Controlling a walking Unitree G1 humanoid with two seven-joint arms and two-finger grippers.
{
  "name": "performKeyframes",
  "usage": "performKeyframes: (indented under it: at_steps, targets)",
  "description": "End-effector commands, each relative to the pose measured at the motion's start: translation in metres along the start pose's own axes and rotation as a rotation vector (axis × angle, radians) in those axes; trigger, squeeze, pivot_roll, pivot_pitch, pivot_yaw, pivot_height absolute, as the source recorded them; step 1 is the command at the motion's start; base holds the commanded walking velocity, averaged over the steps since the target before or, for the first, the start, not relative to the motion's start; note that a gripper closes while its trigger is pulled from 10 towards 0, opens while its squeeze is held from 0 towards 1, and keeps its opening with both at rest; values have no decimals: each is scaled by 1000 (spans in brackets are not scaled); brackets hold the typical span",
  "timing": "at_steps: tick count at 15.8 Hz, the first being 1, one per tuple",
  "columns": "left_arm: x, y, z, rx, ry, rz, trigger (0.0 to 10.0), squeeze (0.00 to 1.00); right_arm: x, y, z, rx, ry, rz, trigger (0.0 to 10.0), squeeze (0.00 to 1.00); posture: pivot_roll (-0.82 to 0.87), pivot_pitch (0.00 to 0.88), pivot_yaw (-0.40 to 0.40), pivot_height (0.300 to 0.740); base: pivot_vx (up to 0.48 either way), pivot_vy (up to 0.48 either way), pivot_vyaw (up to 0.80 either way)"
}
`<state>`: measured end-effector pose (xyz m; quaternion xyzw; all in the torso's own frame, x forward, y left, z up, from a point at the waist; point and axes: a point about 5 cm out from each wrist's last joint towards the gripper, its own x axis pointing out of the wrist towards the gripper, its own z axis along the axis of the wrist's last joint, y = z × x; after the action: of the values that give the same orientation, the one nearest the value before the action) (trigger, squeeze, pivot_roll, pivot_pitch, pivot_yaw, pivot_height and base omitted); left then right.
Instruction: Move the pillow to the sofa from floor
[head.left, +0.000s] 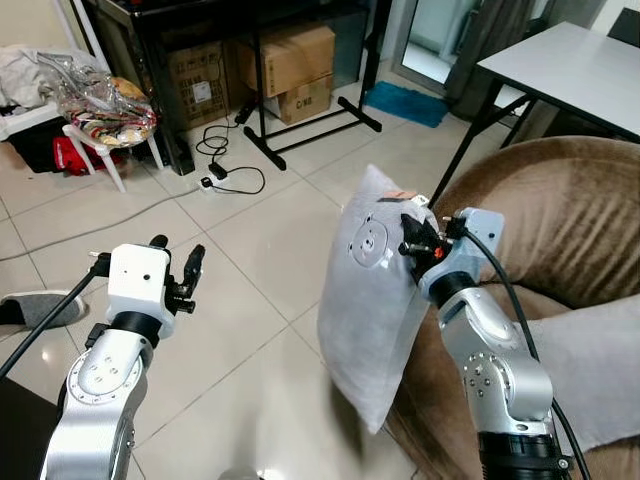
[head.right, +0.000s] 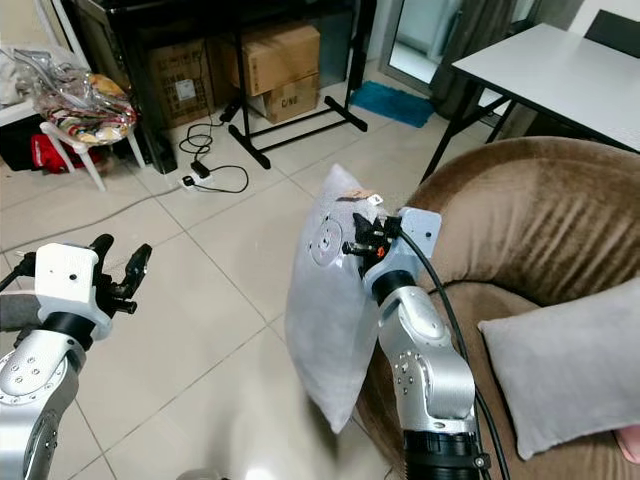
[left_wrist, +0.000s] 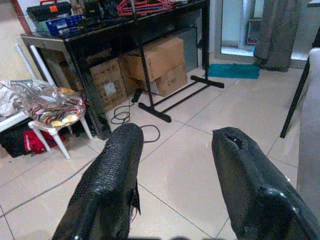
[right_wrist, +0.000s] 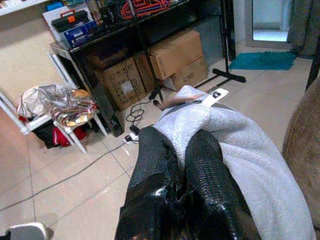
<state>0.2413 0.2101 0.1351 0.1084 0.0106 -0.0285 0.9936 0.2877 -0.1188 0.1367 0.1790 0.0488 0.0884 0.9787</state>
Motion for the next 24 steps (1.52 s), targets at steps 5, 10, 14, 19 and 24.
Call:
performKeyframes:
  at_steps: [5, 10, 14, 19, 24]
  targets:
    - [1, -1, 5, -15, -37, -8, 10000, 0, 3, 8, 7, 28, -23, 37, 10000, 0, -4, 0, -46, 740, 0, 0, -800]
    - [-1, 1, 6, -3, -32, -17, 10000, 0, 9, 16, 10, 16, -51, 69, 10000, 0, 20, 0, -46, 740, 282, 0, -320]
    - [-2, 3, 5, 23, -23, -38, 10000, 0, 12, 19, 9, 34, -41, 84, 10000, 0, 27, 0, -43, 740, 295, 0, -600]
    - [0, -1, 5, 27, -20, -66, 10000, 0, 11, 15, 11, 22, -58, 62, 10000, 0, 21, 0, -34, 740, 292, 0, -320]
    - [0, -3, 4, 33, -9, -101, 10000, 0, 9, 14, 7, 37, -34, 51, 10000, 0, 18, 0, -29, 740, 289, 0, -160]
